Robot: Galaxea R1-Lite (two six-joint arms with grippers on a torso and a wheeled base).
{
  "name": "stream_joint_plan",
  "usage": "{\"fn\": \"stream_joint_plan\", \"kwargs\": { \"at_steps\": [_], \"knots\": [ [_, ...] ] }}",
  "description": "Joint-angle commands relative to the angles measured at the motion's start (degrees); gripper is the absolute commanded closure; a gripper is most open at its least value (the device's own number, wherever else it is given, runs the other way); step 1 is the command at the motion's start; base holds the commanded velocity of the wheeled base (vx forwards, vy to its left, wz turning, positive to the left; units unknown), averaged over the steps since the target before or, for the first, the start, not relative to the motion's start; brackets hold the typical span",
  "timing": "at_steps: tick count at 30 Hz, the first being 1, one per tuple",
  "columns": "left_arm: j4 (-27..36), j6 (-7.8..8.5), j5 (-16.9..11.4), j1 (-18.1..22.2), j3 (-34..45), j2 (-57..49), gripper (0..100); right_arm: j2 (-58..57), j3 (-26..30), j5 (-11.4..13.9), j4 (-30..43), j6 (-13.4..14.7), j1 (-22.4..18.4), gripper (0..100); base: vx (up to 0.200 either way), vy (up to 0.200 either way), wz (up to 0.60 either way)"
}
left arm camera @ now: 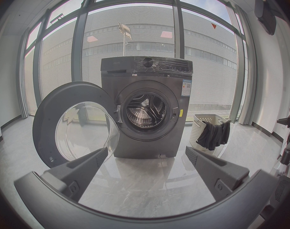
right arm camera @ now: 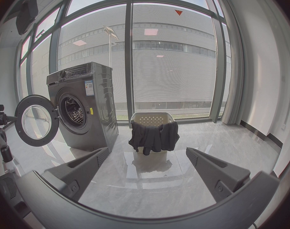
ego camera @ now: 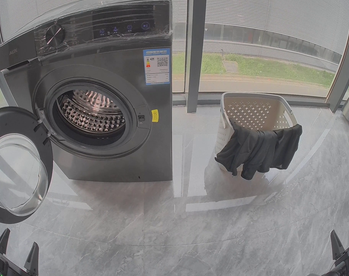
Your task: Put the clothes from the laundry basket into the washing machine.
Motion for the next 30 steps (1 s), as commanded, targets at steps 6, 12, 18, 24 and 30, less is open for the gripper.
{"fn": "stream_joint_plan", "kwargs": {
  "at_steps": [6,12,18,24,30],
  "knots": [
    [-0.02,-0.04,0.02,0.01,0.92,-1.01,0,-0.84,0.84,0.11,0.0,-0.01,0.01,0,0.0,-0.2,0.0],
    [-0.02,-0.04,0.02,0.01,0.92,-1.01,0,-0.84,0.84,0.02,0.0,-0.01,0.01,0,0.0,-0.2,0.0],
    [-0.02,-0.04,0.02,0.01,0.92,-1.01,0,-0.84,0.84,0.02,0.0,-0.01,0.01,0,0.0,-0.2,0.0],
    [-0.02,-0.04,0.02,0.01,0.92,-1.01,0,-0.84,0.84,0.02,0.0,-0.01,0.01,0,0.0,-0.2,0.0],
    [-0.11,-0.04,0.02,0.01,0.92,-1.01,0,-0.84,0.84,0.02,0.0,-0.01,0.01,0,0.0,0.0,0.0]
  ]
}}
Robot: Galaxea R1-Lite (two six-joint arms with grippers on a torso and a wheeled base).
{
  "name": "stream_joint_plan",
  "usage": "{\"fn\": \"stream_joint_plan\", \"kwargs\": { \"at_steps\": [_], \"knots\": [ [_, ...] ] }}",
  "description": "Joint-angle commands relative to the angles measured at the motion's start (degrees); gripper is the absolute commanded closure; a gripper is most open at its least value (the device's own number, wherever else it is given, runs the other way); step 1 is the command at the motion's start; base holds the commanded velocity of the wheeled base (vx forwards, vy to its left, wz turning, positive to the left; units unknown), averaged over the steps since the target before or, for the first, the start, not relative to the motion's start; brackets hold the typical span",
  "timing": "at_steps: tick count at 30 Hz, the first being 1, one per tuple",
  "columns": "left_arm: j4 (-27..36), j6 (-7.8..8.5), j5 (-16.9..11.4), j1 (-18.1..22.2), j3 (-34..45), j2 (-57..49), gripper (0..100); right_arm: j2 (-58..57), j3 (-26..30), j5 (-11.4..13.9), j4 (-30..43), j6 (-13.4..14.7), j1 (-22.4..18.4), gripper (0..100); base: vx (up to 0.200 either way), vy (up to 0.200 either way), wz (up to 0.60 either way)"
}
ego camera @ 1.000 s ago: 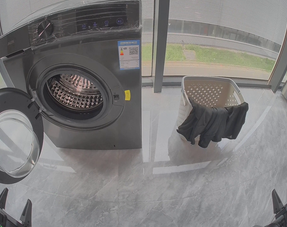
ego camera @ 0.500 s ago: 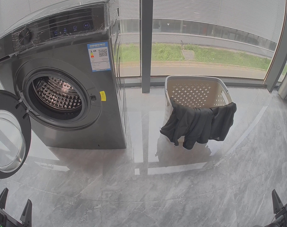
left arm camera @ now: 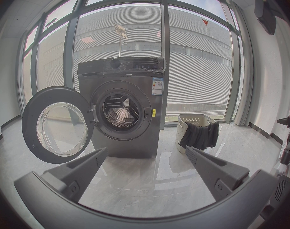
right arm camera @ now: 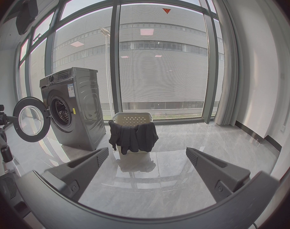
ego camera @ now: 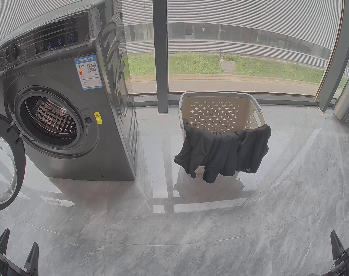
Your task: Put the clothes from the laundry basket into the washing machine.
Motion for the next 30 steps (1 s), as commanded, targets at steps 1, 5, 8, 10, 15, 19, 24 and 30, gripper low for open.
{"fn": "stream_joint_plan", "kwargs": {
  "at_steps": [1,5,8,10,15,19,24,30],
  "knots": [
    [-0.04,-0.02,0.04,0.01,0.92,-1.01,0,-0.88,0.84,0.04,0.0,-0.01,-0.01,0,0.0,0.0,0.0],
    [-0.04,-0.02,0.04,0.01,0.92,-1.01,0,-0.88,0.84,0.04,0.0,-0.01,-0.01,0,0.0,0.0,0.0],
    [-0.04,-0.02,0.04,0.01,0.92,-1.01,0,-0.88,0.84,0.04,0.0,-0.01,-0.01,0,0.0,0.0,0.0],
    [-0.04,-0.02,0.04,0.01,0.92,-1.01,0,-0.88,0.84,0.04,0.0,-0.01,-0.01,0,0.0,0.0,0.0],
    [-0.04,-0.02,0.04,0.01,0.92,-1.01,0,-0.88,0.84,0.04,0.0,-0.01,-0.01,0,0.0,0.0,0.0],
    [-0.04,-0.02,0.04,0.01,0.92,-1.01,0,-0.88,0.84,0.04,0.0,-0.01,-0.01,0,0.05,0.0,0.0],
    [-0.04,-0.02,0.04,0.01,0.92,-1.01,0,-0.88,0.84,0.04,0.0,-0.01,-0.01,0,0.2,0.0,0.0],
    [-0.04,-0.02,0.04,0.01,0.92,-1.01,0,-0.88,0.84,0.13,0.0,-0.01,-0.01,0,0.1,0.0,0.0]
  ]
}}
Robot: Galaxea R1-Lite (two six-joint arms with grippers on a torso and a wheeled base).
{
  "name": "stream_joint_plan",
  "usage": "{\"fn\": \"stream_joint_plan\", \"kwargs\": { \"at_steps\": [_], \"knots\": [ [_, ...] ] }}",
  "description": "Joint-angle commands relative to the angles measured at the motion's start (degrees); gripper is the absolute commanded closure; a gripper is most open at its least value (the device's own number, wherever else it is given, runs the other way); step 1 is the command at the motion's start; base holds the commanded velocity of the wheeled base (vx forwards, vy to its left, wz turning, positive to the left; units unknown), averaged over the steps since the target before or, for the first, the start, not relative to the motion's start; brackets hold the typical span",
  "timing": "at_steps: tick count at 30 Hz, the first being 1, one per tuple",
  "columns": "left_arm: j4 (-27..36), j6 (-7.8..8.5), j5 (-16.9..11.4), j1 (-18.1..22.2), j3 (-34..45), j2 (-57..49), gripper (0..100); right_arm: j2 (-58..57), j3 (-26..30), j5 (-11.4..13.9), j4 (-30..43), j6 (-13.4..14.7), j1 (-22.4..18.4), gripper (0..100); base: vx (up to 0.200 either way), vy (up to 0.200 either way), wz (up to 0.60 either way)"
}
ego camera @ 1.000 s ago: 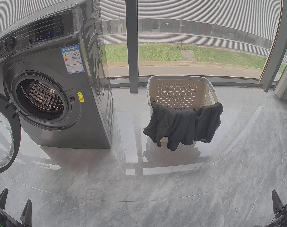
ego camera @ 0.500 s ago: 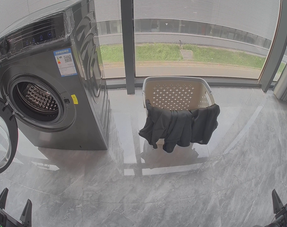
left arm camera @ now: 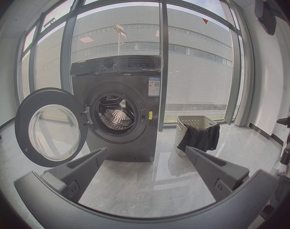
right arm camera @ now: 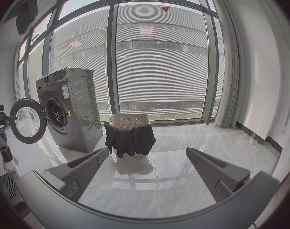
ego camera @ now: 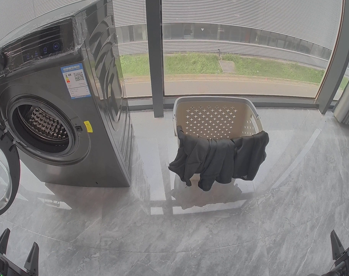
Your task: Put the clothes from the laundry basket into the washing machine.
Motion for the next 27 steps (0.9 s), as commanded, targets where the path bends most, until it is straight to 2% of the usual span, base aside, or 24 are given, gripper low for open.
{"fn": "stream_joint_plan", "kwargs": {
  "at_steps": [1,6,24,27],
  "knots": [
    [-0.02,-0.02,-0.01,0.01,0.92,-1.01,0,-0.93,0.84,0.02,0.0,-0.01,-0.01,0,0.0,0.0,0.0],
    [-0.02,-0.02,-0.01,0.01,0.92,-1.01,0,-0.93,0.84,0.02,0.0,-0.01,-0.01,0,0.0,0.0,0.0],
    [-0.11,-0.02,-0.01,0.01,0.92,-1.01,0,-0.93,0.84,0.02,0.0,-0.01,-0.01,0,0.0,-0.2,0.0],
    [-0.02,-0.02,-0.01,0.01,0.92,-1.01,0,-0.93,0.84,0.02,0.0,-0.01,-0.01,0,0.0,0.0,0.0]
  ]
}}
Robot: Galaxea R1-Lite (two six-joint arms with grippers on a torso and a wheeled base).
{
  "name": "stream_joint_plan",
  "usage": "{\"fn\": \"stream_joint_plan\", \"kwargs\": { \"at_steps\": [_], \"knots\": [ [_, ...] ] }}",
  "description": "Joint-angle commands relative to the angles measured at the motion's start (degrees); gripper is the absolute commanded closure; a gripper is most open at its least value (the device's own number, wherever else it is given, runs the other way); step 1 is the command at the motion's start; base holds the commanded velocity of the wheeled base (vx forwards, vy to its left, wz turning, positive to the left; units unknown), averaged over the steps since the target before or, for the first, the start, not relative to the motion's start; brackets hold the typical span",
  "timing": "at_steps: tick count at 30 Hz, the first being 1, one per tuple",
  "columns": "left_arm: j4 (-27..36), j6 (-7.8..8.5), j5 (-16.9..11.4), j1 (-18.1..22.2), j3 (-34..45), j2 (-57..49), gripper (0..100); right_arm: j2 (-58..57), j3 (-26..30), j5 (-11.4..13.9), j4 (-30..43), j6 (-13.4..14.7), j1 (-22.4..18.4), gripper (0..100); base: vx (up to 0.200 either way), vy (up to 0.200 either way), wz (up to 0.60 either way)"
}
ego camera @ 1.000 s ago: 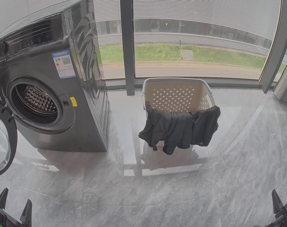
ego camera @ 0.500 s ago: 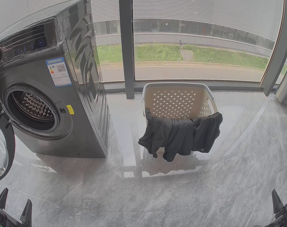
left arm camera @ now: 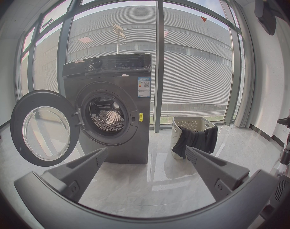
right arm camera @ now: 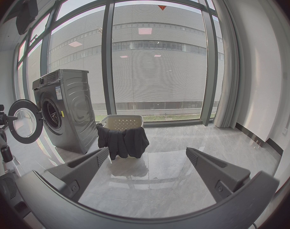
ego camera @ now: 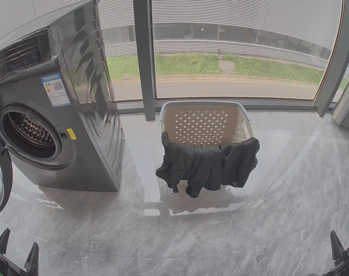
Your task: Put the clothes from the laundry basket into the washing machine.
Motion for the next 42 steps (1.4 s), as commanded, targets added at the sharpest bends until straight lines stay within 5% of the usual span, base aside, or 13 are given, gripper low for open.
{"fn": "stream_joint_plan", "kwargs": {
  "at_steps": [1,36,42],
  "knots": [
    [-0.02,-0.02,0.04,0.01,0.92,-1.01,0,-0.93,0.84,0.11,0.0,-0.01,-0.01,0,0.0,0.0,0.0],
    [-0.02,-0.02,0.04,0.01,0.92,-1.01,0,-0.93,0.84,0.02,0.0,-0.01,-0.01,0,0.0,0.0,0.0],
    [-0.02,-0.02,0.04,0.01,0.92,-1.01,0,-0.93,0.84,0.02,0.0,-0.01,-0.01,0,0.2,0.0,0.0]
  ]
}}
